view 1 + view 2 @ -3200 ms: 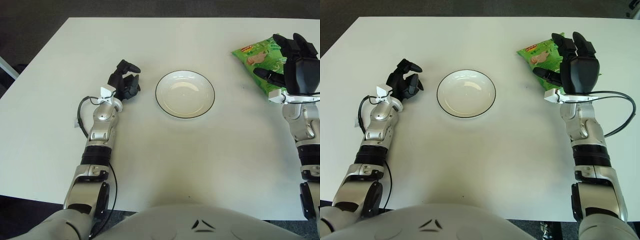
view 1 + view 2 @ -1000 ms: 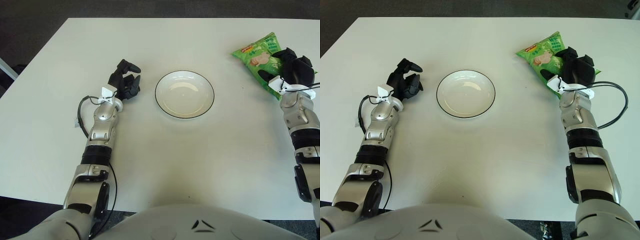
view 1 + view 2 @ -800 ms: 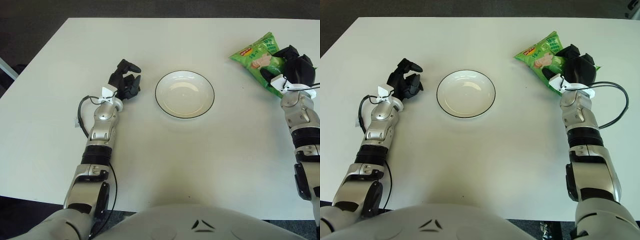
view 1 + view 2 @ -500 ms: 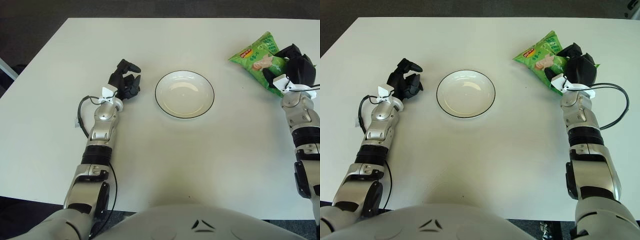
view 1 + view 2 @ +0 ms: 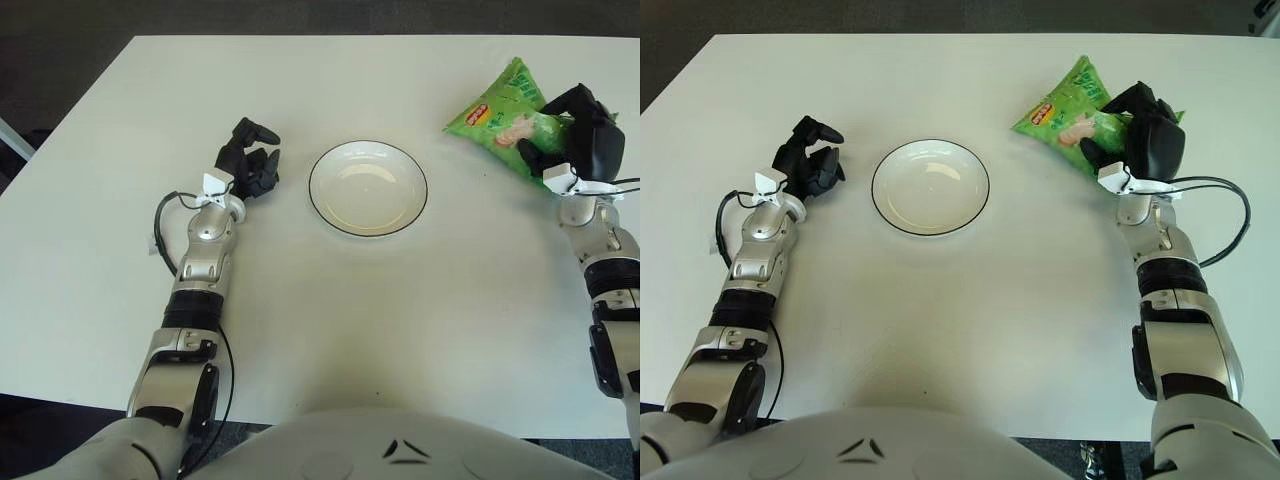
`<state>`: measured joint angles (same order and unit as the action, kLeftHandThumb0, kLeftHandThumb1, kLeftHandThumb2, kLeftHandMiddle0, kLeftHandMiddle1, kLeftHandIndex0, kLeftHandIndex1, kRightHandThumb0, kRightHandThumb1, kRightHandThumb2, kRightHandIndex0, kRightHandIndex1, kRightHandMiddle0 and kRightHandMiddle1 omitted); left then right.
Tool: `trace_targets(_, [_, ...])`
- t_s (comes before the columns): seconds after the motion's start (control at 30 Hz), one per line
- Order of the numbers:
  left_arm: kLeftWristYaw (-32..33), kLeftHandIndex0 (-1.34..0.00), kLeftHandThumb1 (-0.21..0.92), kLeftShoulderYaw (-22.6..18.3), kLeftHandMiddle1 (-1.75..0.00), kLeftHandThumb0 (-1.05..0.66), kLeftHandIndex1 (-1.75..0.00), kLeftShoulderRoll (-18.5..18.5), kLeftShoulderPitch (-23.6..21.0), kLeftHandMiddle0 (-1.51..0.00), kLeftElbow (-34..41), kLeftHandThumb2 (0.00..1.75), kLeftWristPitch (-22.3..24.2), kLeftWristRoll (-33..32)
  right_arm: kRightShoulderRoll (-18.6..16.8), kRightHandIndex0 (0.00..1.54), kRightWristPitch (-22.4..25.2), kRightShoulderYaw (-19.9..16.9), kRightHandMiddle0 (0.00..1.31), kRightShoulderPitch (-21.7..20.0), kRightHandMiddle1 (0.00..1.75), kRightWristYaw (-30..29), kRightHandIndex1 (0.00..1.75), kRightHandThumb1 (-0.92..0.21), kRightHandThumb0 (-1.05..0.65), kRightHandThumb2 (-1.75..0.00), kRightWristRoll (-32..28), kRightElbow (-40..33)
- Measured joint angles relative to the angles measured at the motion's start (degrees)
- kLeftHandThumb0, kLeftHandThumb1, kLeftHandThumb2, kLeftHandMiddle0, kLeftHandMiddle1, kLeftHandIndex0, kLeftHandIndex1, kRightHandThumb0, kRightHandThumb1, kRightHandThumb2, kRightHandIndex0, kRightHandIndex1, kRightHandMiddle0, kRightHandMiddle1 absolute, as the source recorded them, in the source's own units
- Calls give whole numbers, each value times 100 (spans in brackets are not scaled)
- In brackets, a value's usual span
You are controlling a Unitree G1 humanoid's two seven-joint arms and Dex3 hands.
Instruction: Put the snack into the plate.
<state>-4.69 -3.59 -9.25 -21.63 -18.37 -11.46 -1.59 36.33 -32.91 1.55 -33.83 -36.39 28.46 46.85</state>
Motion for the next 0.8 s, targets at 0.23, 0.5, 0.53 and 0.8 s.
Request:
trace_targets(0.23, [30,-34,77,6,-172,-37,-170,-1,3,-81,0,68,0,4,-203,59,-67,-82,43,1,175,680,173,-30,0,-134,-483,-652])
trace_targets(0.5, [45,-34,77,26,-172,-37,-170,6,0,-81,-9,68,1,9,-432,59,382,-230,43,-11,175,1577,174,-30,0,-134,-939,-1818])
trace_targets(0.53, [47,-34,77,28,-172,-37,-170,7,-1,-81,-9,68,1,10,-461,58,467,-244,43,-11,175,1698,174,-30,0,-134,-994,-1941])
trace_targets(0.8, [69,-34,77,33,-173,-37,-170,3,-2,-81,-5,68,3,14,-788,55,1131,-282,52,-41,175,2528,174,-37,21,-124,-1399,-2894])
